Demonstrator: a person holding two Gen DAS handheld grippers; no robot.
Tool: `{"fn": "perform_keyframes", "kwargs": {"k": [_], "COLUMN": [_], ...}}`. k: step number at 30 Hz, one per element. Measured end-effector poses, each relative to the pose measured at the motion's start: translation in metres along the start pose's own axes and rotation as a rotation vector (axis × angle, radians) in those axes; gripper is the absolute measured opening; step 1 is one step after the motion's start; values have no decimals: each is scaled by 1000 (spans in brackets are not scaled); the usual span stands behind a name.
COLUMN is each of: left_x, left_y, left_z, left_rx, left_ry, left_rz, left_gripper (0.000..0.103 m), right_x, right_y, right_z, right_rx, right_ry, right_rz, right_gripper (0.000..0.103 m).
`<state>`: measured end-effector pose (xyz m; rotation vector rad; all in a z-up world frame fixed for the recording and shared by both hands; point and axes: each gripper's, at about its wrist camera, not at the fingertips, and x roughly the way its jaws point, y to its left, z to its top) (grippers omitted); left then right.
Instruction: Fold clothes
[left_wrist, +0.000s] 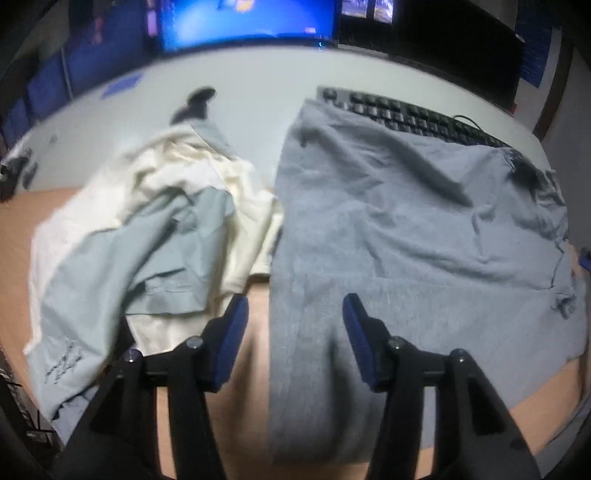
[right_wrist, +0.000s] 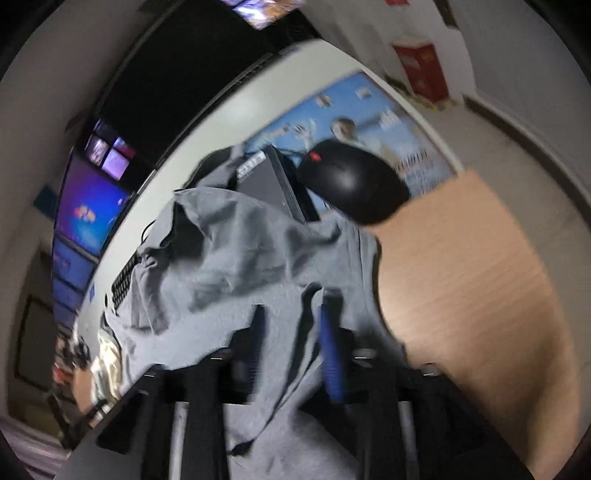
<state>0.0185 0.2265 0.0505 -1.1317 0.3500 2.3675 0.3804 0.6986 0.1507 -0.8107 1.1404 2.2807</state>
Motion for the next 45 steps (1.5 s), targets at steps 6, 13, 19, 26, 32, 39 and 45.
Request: {"fn": "perform_keyframes", "kwargs": {"k": [6,13,19,26,32,39,45], "left_x": [-26,7,-6,-45,-54,4,-29], "left_y": [-81,-152,-134,-93,-86,-130,-111], "left_z": [-34,-105,-148,-168,-100,-121,-162], "left_rx": [365,833,849,676,565,767,695], "left_ry": [-198,-216,-190,-130,-290,-195,-133], "left_rz": [170,385,378,253,346,451,323], "left_gripper": [68,60,34,44,86,63,54], "right_x": [-52,-66,-52,-55,-36,56,52], "right_y": [0,47,26,0,33,42,15], "right_z": [-17,-118,-144,-171,-162,-185,-229], "right_rx": [-104,-683,-769,-695,-725,-827,-830], "right_ry": [-17,153,253,321,167,249,329], "right_rz": [284,-146,-200,-192,-77,-165,-172], "right_gripper": [69,66,62,62,62,69,70]}}
